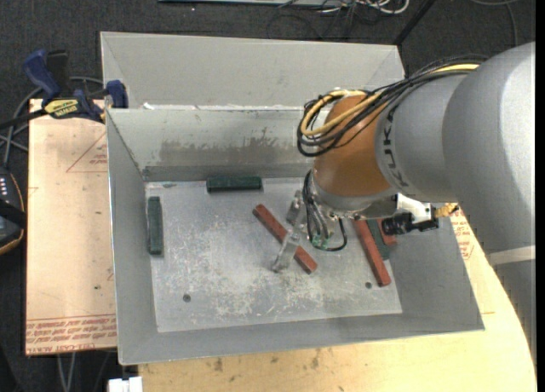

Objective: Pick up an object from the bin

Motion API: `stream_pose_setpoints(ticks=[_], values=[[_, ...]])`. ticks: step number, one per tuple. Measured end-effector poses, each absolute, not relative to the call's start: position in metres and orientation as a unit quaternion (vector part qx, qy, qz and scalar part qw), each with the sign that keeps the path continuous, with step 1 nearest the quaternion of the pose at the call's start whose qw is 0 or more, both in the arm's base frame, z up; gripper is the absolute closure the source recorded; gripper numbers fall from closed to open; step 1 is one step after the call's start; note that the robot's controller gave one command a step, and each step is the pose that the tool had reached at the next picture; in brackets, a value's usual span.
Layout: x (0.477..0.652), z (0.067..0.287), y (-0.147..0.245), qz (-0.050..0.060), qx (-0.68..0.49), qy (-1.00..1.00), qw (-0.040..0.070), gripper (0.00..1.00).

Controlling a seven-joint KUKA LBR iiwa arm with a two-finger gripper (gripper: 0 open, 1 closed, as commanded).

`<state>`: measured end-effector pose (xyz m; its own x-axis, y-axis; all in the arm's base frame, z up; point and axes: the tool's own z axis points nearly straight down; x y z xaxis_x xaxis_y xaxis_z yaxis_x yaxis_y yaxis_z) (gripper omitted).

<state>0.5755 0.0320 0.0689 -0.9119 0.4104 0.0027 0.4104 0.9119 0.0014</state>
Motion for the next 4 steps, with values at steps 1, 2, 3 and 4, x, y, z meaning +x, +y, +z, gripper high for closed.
stream_pose_setpoints(ticks=[1, 2, 3, 4], values=[[0.576, 0.0691, 0.0323, -0.001, -0.21, -0.978, 0.0, 0.0], [0.5771, 0.0705, 0.0321, -0.001, -0.21, -0.978, -0.002, 1.0], [0.5778, 0.0754, 0.0321, -0.001, -0.21, -0.978, -0.001, 1.0], [0.5781, 0.0772, 0.0323, -0.001, -0.21, -0.978, -0.001, 1.0]])
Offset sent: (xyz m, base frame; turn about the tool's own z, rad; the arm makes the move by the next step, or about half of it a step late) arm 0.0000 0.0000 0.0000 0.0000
